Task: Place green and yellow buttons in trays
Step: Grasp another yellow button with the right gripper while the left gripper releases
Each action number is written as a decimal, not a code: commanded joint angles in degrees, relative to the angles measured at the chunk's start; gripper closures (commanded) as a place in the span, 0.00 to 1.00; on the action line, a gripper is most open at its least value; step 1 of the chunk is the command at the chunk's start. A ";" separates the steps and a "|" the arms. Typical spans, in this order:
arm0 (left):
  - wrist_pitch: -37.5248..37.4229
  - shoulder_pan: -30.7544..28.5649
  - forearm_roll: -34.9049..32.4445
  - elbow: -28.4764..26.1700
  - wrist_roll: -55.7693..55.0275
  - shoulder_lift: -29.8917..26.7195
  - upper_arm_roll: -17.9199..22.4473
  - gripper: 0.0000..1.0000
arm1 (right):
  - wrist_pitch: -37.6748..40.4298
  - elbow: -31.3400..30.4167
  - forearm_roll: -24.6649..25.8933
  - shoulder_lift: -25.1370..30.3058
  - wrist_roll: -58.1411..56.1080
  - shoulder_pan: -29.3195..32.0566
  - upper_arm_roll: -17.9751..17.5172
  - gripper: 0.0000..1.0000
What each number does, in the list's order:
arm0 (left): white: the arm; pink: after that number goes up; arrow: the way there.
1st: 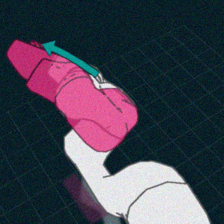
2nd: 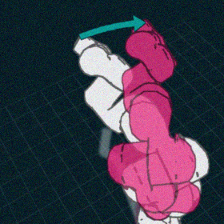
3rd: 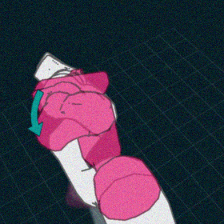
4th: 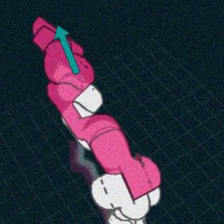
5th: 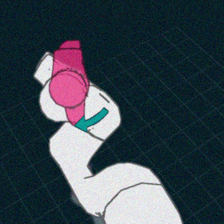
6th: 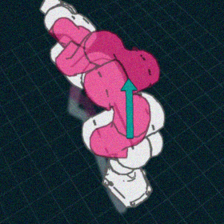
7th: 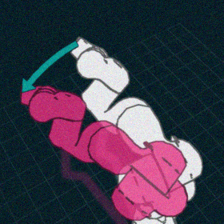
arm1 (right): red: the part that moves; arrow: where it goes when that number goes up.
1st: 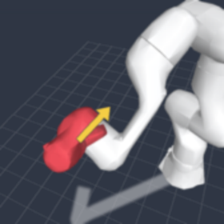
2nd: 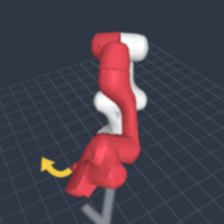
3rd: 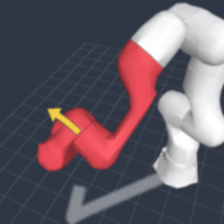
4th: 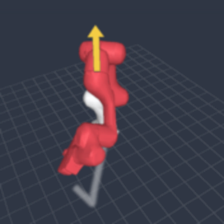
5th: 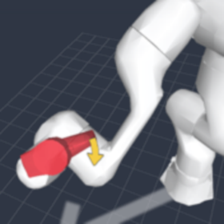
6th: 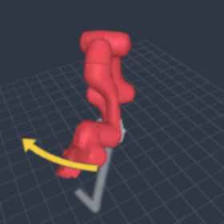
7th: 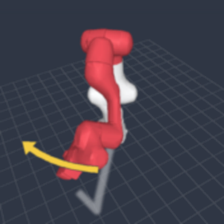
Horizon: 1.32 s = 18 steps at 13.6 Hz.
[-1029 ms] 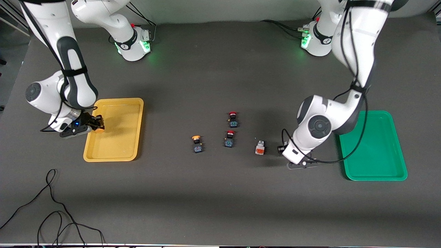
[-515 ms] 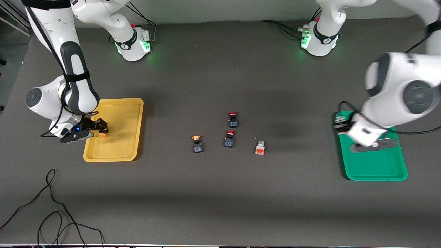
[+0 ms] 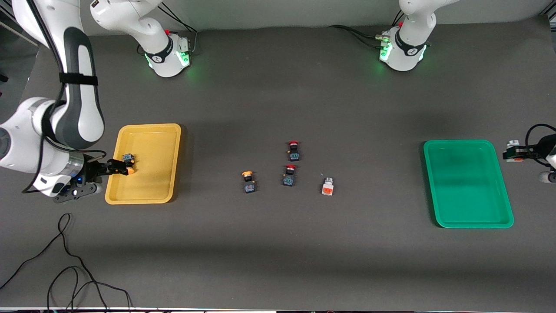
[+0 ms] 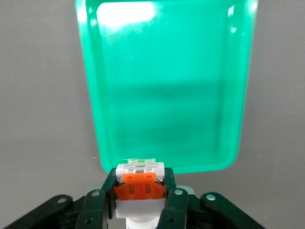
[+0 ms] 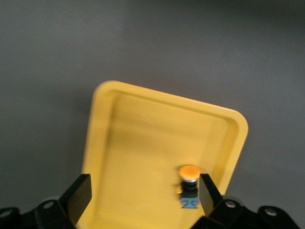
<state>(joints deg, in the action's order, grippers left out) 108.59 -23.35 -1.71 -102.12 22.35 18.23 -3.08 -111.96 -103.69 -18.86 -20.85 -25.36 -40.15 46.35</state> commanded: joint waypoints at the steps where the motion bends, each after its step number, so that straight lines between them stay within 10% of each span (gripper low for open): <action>1: 2.32 -0.72 -0.23 -0.10 1.21 3.56 -0.96 1.00 | 2.54 4.36 1.90 -1.65 14.40 -8.50 0.23 0.00; 8: 14.09 -1.96 -0.14 -0.45 1.12 11.38 -0.96 1.00 | 0.36 18.24 -5.57 -16.57 46.87 -20.58 -7.40 0.00; 18: 26.14 -0.21 -0.05 0.08 -2.13 17.10 -1.22 1.00 | -24.87 13.42 -12.51 -30.47 46.72 -19.79 -14.35 0.03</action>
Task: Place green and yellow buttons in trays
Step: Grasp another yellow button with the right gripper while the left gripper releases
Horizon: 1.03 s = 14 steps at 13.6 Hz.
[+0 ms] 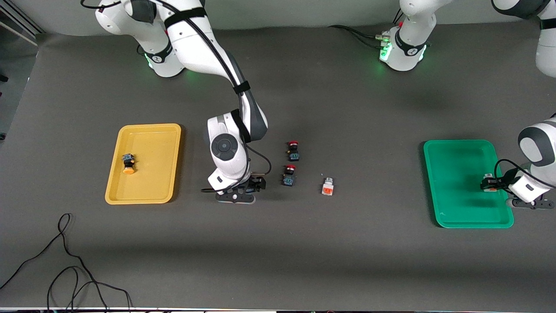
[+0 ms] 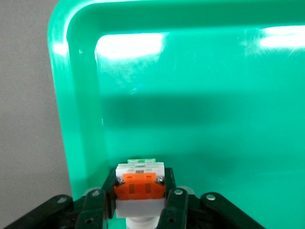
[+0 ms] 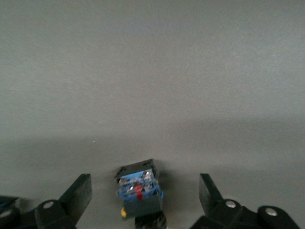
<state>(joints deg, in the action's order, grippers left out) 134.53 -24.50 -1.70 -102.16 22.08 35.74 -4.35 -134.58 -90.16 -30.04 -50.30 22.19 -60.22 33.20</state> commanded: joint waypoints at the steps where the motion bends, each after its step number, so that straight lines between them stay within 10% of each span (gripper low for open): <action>1: 0.20 1.03 0.12 0.11 -1.95 0.03 0.04 1.00 | -2.36 -0.10 -1.34 -1.03 -0.66 0.37 -1.90 0.32; 2: 0.29 1.03 0.30 0.38 -2.04 0.38 0.04 1.00 | -2.18 -0.01 -1.34 -0.77 -0.57 0.37 -1.91 0.74; 3: 0.29 1.03 0.38 0.64 -3.08 1.00 0.04 1.00 | -2.01 -0.01 -1.34 -0.59 -0.66 0.45 -1.91 0.85; 6: 1.26 1.29 0.39 0.64 -4.68 1.71 -0.04 1.00 | -0.70 0.08 -1.25 0.98 -0.92 0.46 -1.82 0.93; 14: -9.77 1.21 0.30 2.04 -3.89 -4.08 -0.13 0.40 | 22.67 3.43 1.03 13.81 -8.78 0.89 7.57 0.95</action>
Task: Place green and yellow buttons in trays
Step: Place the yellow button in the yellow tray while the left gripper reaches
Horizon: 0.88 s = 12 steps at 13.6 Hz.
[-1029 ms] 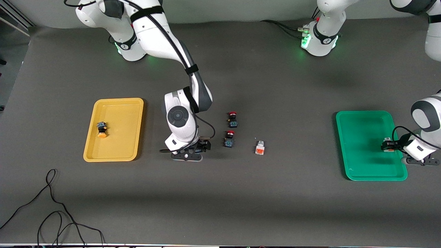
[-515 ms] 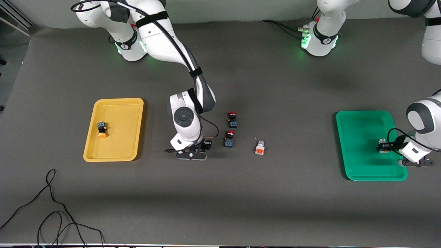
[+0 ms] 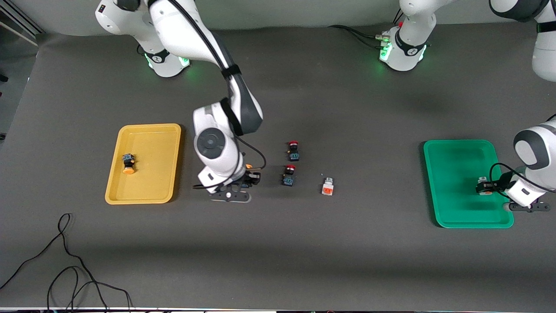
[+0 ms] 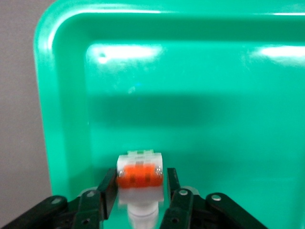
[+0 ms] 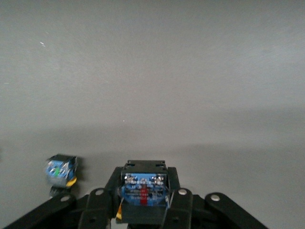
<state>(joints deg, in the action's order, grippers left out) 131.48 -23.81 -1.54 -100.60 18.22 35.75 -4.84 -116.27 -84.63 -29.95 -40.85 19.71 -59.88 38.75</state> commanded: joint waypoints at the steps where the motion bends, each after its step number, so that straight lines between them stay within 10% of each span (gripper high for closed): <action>1: -10.94 0.43 0.13 1.10 0.06 -5.16 0.36 0.29 | 5.34 -4.55 0.95 6.03 -12.27 0.64 4.99 0.95; 6: -28.24 3.57 -0.04 7.84 -4.13 -10.61 0.09 0.23 | 4.74 -22.48 0.95 13.51 -39.27 -0.50 21.34 0.95; 12: -41.84 16.49 6.00 15.87 -29.87 -10.71 -2.71 0.21 | -11.52 -36.13 -10.08 6.86 -52.47 0.82 20.50 0.95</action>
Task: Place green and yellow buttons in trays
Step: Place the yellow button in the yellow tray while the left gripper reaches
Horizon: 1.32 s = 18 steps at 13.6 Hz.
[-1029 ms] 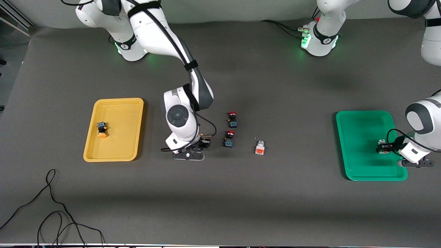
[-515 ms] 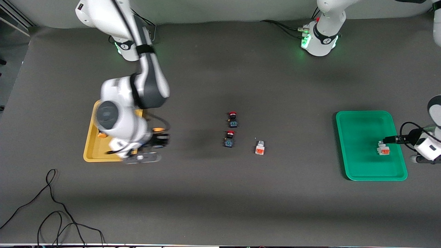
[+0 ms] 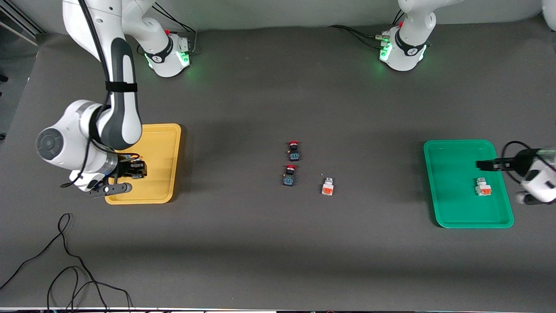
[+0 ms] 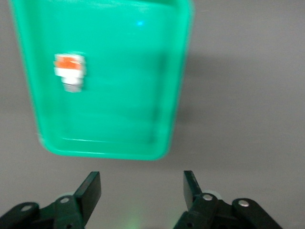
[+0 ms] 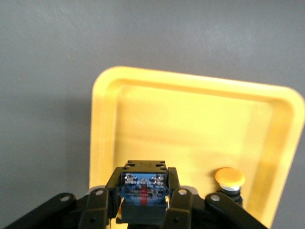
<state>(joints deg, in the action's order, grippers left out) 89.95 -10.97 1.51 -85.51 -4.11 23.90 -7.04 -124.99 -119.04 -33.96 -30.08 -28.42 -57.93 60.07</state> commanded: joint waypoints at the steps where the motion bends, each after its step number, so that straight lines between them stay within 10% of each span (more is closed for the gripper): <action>1: 1.09 5.51 5.23 0.96 -9.50 1.58 -1.04 0.20 | -2.80 -1.64 -9.69 -6.46 -7.24 -0.96 -1.09 0.95; 4: 9.68 11.83 9.64 0.79 -17.75 3.34 -1.22 0.20 | -2.54 -1.46 -12.01 -9.12 -8.85 -0.87 -1.27 0.82; 5: 12.67 14.72 9.13 0.79 -19.95 4.30 -1.14 0.19 | -2.10 -1.46 -12.01 -9.38 -8.59 -0.87 -1.27 0.55; 6: 15.83 16.84 9.03 0.61 -21.98 5.88 -1.22 0.17 | -1.66 -1.46 -12.01 -9.12 -8.06 -0.96 -1.27 0.01; 11: 28.59 24.76 7.19 0.26 -29.21 12.74 -1.05 0.10 | 5.70 3.09 -9.22 -6.93 -7.35 -2.36 3.10 0.00; 18: 38.97 30.30 0.35 -3.34 -29.56 16.44 -0.96 0.09 | 32.77 20.42 -0.24 -6.84 -2.52 -11.74 22.33 0.00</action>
<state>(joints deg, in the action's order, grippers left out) 126.28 17.01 4.45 -87.39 -32.30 40.47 -9.07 -96.30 -100.33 -36.05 -37.31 -32.76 -64.92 77.15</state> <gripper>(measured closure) 0.084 0.000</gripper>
